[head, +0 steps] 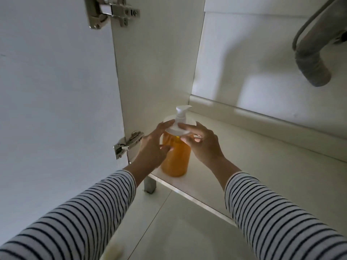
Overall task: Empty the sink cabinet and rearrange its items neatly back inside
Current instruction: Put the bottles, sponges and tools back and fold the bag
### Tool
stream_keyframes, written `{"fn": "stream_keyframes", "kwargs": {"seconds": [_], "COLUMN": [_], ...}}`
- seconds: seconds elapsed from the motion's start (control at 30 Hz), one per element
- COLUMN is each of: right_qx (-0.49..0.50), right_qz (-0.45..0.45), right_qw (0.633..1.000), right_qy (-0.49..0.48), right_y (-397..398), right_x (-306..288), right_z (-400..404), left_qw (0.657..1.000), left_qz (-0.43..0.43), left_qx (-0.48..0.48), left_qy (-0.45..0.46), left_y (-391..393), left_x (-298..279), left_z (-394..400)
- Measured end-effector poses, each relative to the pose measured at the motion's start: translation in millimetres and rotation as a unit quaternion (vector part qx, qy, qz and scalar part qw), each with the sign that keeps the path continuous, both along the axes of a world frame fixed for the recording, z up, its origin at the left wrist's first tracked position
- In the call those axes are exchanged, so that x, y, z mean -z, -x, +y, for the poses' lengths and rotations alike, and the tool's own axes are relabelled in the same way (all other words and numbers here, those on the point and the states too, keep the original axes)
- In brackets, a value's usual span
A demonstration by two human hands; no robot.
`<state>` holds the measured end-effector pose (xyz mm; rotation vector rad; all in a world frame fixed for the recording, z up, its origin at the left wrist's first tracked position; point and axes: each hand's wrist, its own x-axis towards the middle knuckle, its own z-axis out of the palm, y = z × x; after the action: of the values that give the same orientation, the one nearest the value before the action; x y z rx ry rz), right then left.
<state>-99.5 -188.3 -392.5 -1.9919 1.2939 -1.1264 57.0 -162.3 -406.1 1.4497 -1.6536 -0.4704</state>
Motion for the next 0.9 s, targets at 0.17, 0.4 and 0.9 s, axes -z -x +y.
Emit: {"fn": "stream_keyframes", "kwargs": {"seconds": [0.17,0.4,0.9], "right_qx": [-0.008,0.063,0.206], "right_qz": [0.040,0.040,0.210], "right_qw": [0.997,0.992,0.947], "right_qy": [0.059,0.102,0.126], "right_y": [8,15,31], "right_x": [13,27,22], "right_z": [-52,-157,-285], "left_qw": [0.997,0.995,0.985], "left_qz": [-0.044,-0.061,-0.167], "left_qx": [-0.044,-0.037,-0.045], "left_qy": [0.035,0.071,0.004], "left_y": [10,29,61], "left_x": [13,16,5], "left_z": [-60,-169,-307]}}
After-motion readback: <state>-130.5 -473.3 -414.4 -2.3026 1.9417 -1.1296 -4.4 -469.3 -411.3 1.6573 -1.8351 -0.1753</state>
